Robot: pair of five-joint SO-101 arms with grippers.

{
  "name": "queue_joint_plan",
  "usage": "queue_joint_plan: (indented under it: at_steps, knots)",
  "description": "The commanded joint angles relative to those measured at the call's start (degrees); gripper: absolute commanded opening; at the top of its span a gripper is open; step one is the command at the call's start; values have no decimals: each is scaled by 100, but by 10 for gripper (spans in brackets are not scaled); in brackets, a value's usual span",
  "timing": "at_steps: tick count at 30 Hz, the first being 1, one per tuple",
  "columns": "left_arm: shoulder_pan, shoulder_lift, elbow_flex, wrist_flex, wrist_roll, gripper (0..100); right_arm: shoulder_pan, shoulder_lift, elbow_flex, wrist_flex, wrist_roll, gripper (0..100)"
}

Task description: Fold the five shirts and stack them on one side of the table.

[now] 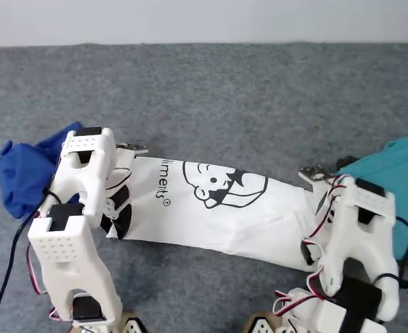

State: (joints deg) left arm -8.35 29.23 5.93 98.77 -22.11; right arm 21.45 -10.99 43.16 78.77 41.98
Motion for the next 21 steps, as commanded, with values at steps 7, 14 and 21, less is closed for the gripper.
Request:
queue_joint_plan:
  at_steps: [7, 14, 21]
  knots:
    - [-44, -281, -356, -97, -466, 127, 22, -92, -1020, 734, -18, 256]
    - [-44, -273, -356, -123, -466, 192, 22, -92, -1020, 734, -18, 256]
    - [-53, -273, -365, -123, -466, 227, 22, -92, -1011, 734, -18, 256]
